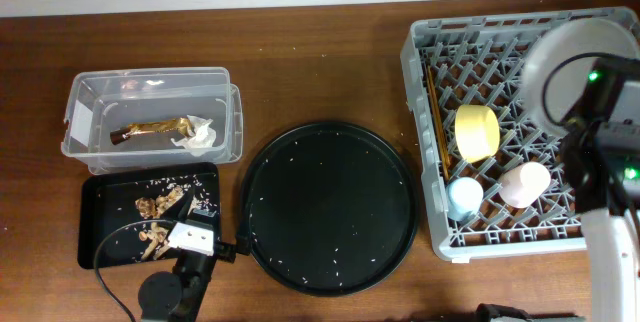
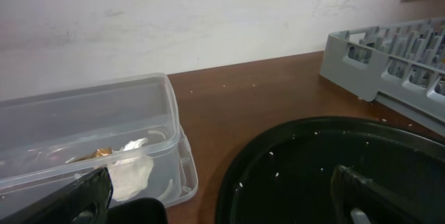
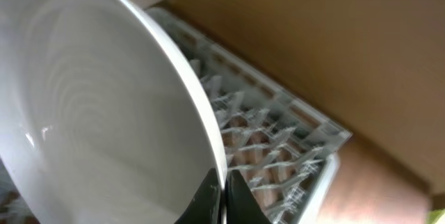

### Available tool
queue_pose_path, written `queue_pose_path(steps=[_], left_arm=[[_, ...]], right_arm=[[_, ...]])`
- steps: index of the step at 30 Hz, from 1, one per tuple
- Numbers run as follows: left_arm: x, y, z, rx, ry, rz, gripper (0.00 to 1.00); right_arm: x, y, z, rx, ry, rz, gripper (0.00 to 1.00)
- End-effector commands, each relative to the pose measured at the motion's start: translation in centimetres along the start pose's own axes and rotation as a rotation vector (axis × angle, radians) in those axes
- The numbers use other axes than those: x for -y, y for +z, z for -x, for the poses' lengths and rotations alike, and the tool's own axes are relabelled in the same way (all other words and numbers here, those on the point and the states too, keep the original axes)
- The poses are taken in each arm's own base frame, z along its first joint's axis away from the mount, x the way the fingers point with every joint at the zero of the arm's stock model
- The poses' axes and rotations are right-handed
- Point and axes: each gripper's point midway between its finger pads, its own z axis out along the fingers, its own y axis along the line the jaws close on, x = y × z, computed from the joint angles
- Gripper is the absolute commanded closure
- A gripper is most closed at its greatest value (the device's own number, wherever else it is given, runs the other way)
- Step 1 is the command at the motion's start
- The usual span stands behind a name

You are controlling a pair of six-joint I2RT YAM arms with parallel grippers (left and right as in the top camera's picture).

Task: Sort waste into correct bins and load items into the dishwasher rack
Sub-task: 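Grasp the white plate edge with the right gripper and lift it, then stand the white plate upright in the rack with the right gripper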

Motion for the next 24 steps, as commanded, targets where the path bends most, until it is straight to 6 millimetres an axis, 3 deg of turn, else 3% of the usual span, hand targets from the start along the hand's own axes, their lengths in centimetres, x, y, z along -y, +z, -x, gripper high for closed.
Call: queue_pose_path(steps=[1,4,7,10,13,15,19,24], left_arm=[[0.0,0.1,-0.3,-0.002,0.016,0.003,0.0],[0.0,0.1,-0.3,-0.002,0.016,0.003,0.0],[0.0,0.1,-0.3,-0.002,0.016,0.003,0.0],[0.0,0.1,-0.3,-0.002,0.016,0.003,0.0],[0.0,0.1,-0.3,-0.002,0.016,0.003,0.0],[0.0,0.1,-0.3,-0.002,0.016,0.003,0.01],[0.0,0.1,-0.3,-0.002,0.016,0.003,0.0],[0.0,0.1,-0.3,-0.002,0.016,0.003,0.0]], right_arm=[[1.7,3.1,-0.1,-0.025,-0.202,-0.201,0.96],[2.1,5.4,-0.7,-0.047,-0.264,-0.349,0.96],[-0.7,7.8,-2.5,-0.097,-0.401,-0.34,0.96],[-1.9,8.7,-1.8,-0.051,-0.514,-0.448,0.96],[-6.5,8.9,-1.4,0.006,-0.661,-0.388,0.96],[-8.0,8.5,-1.1,0.034,-0.73,-0.409,0.96],[-6.8,7.0,1.9,0.099,-0.704,-0.536,0.96],[-5.6,7.0,3.5,0.099,-0.741,-0.558,0.96]])
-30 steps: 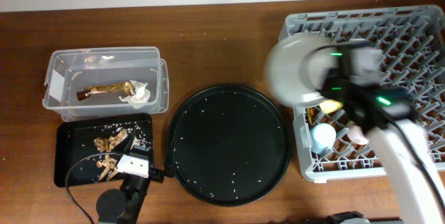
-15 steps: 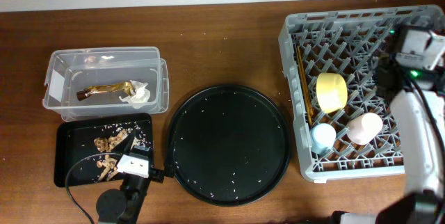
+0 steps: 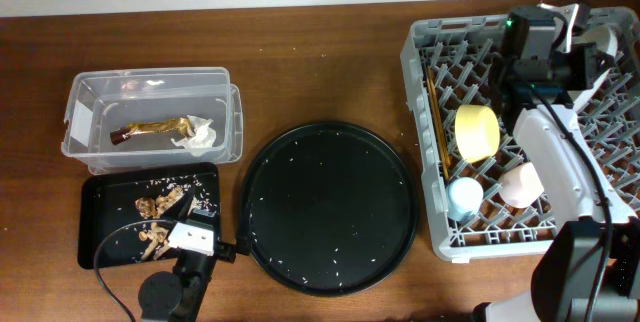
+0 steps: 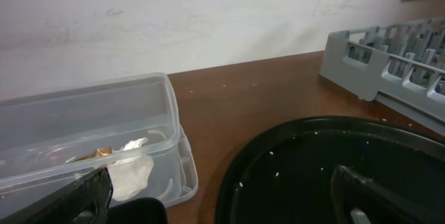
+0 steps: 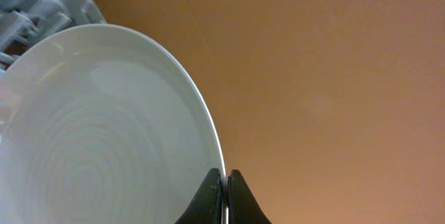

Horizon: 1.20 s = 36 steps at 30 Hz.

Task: Sort waste into correct bins and load items into the dishwasher rack
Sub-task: 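Stand the white plate upright in the rack with the right gripper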

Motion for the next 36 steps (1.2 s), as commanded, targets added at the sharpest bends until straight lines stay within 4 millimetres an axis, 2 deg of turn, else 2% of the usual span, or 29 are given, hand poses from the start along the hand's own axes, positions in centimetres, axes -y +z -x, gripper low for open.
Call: queue_pose_path(steps=[1,6,8,11,15,19,20,21,23,25,28,30,32,35,36], left_arm=[[0.0,0.1,-0.3,-0.002,0.016,0.003,0.0],[0.0,0.1,-0.3,-0.002,0.016,0.003,0.0],[0.0,0.1,-0.3,-0.002,0.016,0.003,0.0],[0.0,0.1,-0.3,-0.002,0.016,0.003,0.0],[0.0,0.1,-0.3,-0.002,0.016,0.003,0.0],[0.0,0.1,-0.3,-0.002,0.016,0.003,0.0],[0.0,0.1,-0.3,-0.002,0.016,0.003,0.0],[0.0,0.1,-0.3,-0.002,0.016,0.003,0.0],[0.0,0.1,-0.3,-0.002,0.016,0.003,0.0],[0.0,0.1,-0.3,-0.002,0.016,0.003,0.01],[0.0,0.1,-0.3,-0.002,0.016,0.003,0.0],[0.0,0.1,-0.3,-0.002,0.016,0.003,0.01],[0.0,0.1,-0.3,-0.002,0.016,0.003,0.01],[0.0,0.1,-0.3,-0.002,0.016,0.003,0.0],[0.0,0.1,-0.3,-0.002,0.016,0.003,0.01]], right_arm=[[2.5,0.5,-0.3,-0.029,-0.052,-0.053,0.96],[0.0,0.5,-0.5,0.005,-0.145,0.062,0.96],[-1.8,0.3,-0.5,0.039,-0.192,0.157,0.96],[-4.7,-0.7,-0.7,0.082,-0.268,0.298,0.96],[-7.5,-3.2,0.1,0.161,-0.303,0.418,0.96],[-8.6,-4.4,0.6,0.2,-0.309,0.467,0.96],[-8.5,-4.4,0.6,0.199,-0.309,0.464,0.89],[-8.4,-4.4,0.6,0.197,-0.309,0.459,0.78],[-7.1,-5.0,1.1,0.189,-0.19,0.447,0.55],[-5.1,-6.1,2.1,0.214,-0.07,0.448,0.41],[0.5,-9.6,3.6,0.296,0.157,0.465,0.28],[3.4,-12.3,3.6,0.352,0.237,0.504,0.25],[5.4,-15.9,2.2,0.395,0.263,0.583,0.23],[6.3,-20.8,-1.2,0.424,0.256,0.744,0.2],[6.4,-23.5,-2.8,0.454,0.251,0.873,0.09]])
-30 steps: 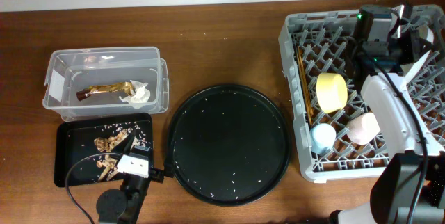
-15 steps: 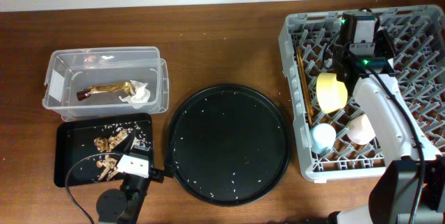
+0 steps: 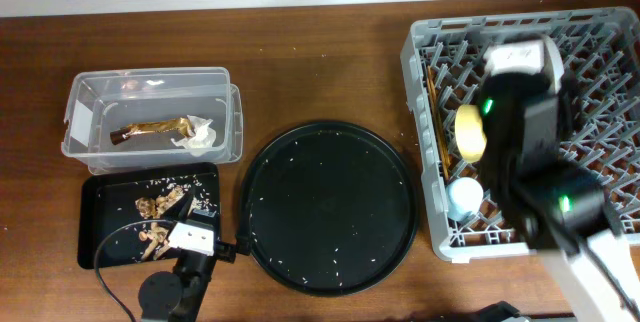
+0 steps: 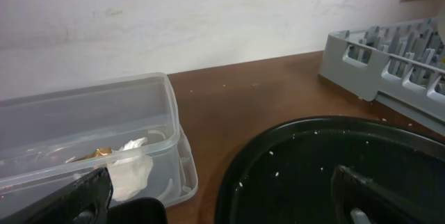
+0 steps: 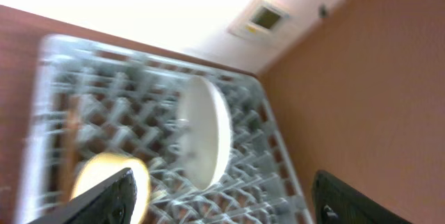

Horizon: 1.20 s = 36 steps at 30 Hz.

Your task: Sort waste into correct bins and load items into the dishwasher rack

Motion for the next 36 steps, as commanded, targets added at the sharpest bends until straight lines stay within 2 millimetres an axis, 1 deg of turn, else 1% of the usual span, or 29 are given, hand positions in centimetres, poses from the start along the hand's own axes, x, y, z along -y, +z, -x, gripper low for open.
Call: queue_pose_path(steps=[1,2,3,5,6,7,8,9,10,12,16,19,20,21,23,24,25,27,28,29,30,33,34,36], left_arm=[[0.0,0.0,-0.2,-0.001,0.016,0.003,0.01],[0.0,0.0,-0.2,-0.001,0.016,0.003,0.01],[0.0,0.0,-0.2,-0.001,0.016,0.003,0.01],[0.0,0.0,-0.2,-0.001,0.016,0.003,0.0],[0.0,0.0,-0.2,-0.001,0.016,0.003,0.0],[0.0,0.0,-0.2,-0.001,0.016,0.003,0.0],[0.0,0.0,-0.2,-0.001,0.016,0.003,0.0],[0.0,0.0,-0.2,-0.001,0.016,0.003,0.01],[0.0,0.0,-0.2,-0.001,0.016,0.003,0.0],[0.0,0.0,-0.2,-0.001,0.016,0.003,0.0],[0.0,0.0,-0.2,-0.001,0.016,0.003,0.0],[0.0,0.0,-0.2,-0.001,0.016,0.003,0.01],[0.0,0.0,-0.2,-0.001,0.016,0.003,0.0],[0.0,0.0,-0.2,-0.001,0.016,0.003,0.0],[0.0,0.0,-0.2,-0.001,0.016,0.003,0.01],[0.0,0.0,-0.2,-0.001,0.016,0.003,0.0],[0.0,0.0,-0.2,-0.001,0.016,0.003,0.01],[0.0,0.0,-0.2,-0.001,0.016,0.003,0.0],[0.0,0.0,-0.2,-0.001,0.016,0.003,0.0],[0.0,0.0,-0.2,-0.001,0.016,0.003,0.0],[0.0,0.0,-0.2,-0.001,0.016,0.003,0.0],[0.0,0.0,-0.2,-0.001,0.016,0.003,0.0],[0.0,0.0,-0.2,-0.001,0.016,0.003,0.01],[0.0,0.0,-0.2,-0.001,0.016,0.003,0.0]], right_arm=[[-3.3,-6.0,-0.5,0.073,0.154,0.282,0.02],[-3.9,-7.5,-0.7,0.089,0.178,0.358,0.02],[-4.3,-10.2,-1.1,0.123,0.231,0.492,0.02],[-4.3,-14.3,-1.0,0.199,0.312,0.699,0.02],[-3.9,-16.5,-0.6,0.261,0.34,0.805,0.02],[-3.4,-19.1,-1.1,0.314,0.35,0.937,0.02],[-3.3,-20.0,-1.9,0.318,0.342,0.985,0.02],[-3.2,-20.5,-2.6,0.31,0.33,1.012,0.02],[-2.2,-20.5,-3.2,0.327,0.341,0.992,0.02],[-1.4,-19.6,-3.9,0.311,0.345,0.926,0.02],[-0.9,-16.7,-5.1,0.261,0.337,0.76,0.02],[-1.1,-14.2,-4.8,0.267,0.43,0.653,0.02],[-1.9,-13.3,-4.7,0.28,0.466,0.653,0.02],[-3.0,-12.1,-5.3,0.289,0.497,0.662,0.02],[-5.1,-10.4,-6.9,0.298,0.527,0.691,0.02],[-6.4,-9.5,-8.3,0.31,0.539,0.712,0.02],[-7.9,-8.6,-10.2,0.327,0.551,0.731,0.02],[-9.6,-7.1,-13.1,0.348,0.571,0.721,0.02],[-10.6,-5.8,-15.2,0.334,0.577,0.7,0.02],[-11.3,-4.9,-16.2,0.317,0.578,0.691,0.02],[-11.9,-4.1,-16.8,0.302,0.578,0.685,0.02],[-13.4,-2.5,-17.6,0.328,0.583,0.69,0.02],[-13.6,-2.3,-17.7,0.338,0.585,0.689,0.02],[-13.5,-1.9,-16.8,0.421,0.602,0.676,0.02]])
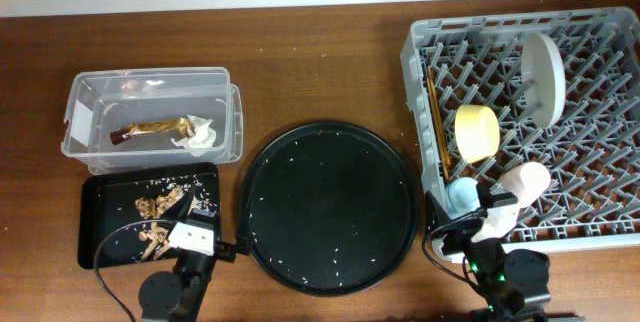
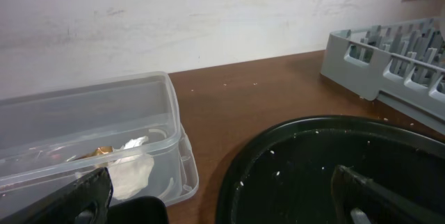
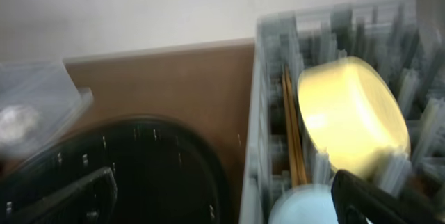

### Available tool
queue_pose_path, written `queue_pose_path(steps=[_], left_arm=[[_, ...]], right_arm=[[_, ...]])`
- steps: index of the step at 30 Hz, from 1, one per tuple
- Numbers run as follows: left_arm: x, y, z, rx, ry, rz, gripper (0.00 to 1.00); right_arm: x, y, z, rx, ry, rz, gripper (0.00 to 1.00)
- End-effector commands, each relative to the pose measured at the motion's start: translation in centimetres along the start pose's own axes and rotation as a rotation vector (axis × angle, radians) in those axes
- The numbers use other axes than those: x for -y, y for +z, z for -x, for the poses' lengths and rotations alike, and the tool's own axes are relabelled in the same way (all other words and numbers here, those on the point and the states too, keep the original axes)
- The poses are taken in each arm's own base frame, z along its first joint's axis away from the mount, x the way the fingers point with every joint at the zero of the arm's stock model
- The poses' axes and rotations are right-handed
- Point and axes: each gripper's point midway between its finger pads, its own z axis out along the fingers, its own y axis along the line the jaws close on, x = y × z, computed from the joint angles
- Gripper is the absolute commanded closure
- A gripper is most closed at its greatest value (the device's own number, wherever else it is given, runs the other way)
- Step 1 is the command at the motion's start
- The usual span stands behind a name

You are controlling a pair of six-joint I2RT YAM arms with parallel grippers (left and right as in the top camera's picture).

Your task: Sort waste into correct bins and load items into the dishwasher rack

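A white plate [image 1: 545,79] stands on edge in the grey dishwasher rack [image 1: 416,82] at the right. A yellow cup [image 1: 477,130], a pink cup [image 1: 525,182], a blue cup [image 1: 463,196] and chopsticks [image 1: 434,102] also sit in the rack. My right gripper [image 3: 222,206] is open and empty at the table's front, by the rack's near left corner, with the yellow cup [image 3: 351,109] ahead of it. My left gripper [image 2: 222,206] is open and empty at the front left, over the edge of the black round tray [image 2: 327,168].
The black round tray [image 1: 328,205], speckled with crumbs, lies in the middle. A clear plastic bin [image 1: 85,112] at the left holds a brown wrapper [image 1: 150,127] and a crumpled tissue [image 1: 200,135]. A black rectangular tray [image 1: 100,212] with food scraps lies in front of it.
My right arm was over the rack with its gripper open; it now sits low at the table's front edge by the rack's near left corner. The left arm has not moved.
My right gripper was shut on the white plate above the rack's right side, then held it at the rack's far part. Afterwards the plate stood on edge in the rack with the gripper open and apart. Now the arm is back at the front.
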Motion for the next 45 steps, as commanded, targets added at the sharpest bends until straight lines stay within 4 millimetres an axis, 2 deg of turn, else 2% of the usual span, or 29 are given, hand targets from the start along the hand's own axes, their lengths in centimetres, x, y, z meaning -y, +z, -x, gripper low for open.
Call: queue_pose_path(steps=[1,45], left_arm=[[0.05,0.03,-0.15,0.001,0.017,-0.001,0.0],[0.05,0.03,-0.15,0.001,0.017,-0.001,0.01]], right_arm=[[-0.07,0.5,0.38,0.073,0.001,0.02,0.02],[-0.06,0.6,0.44,0.088,-0.002,0.023,0.02]])
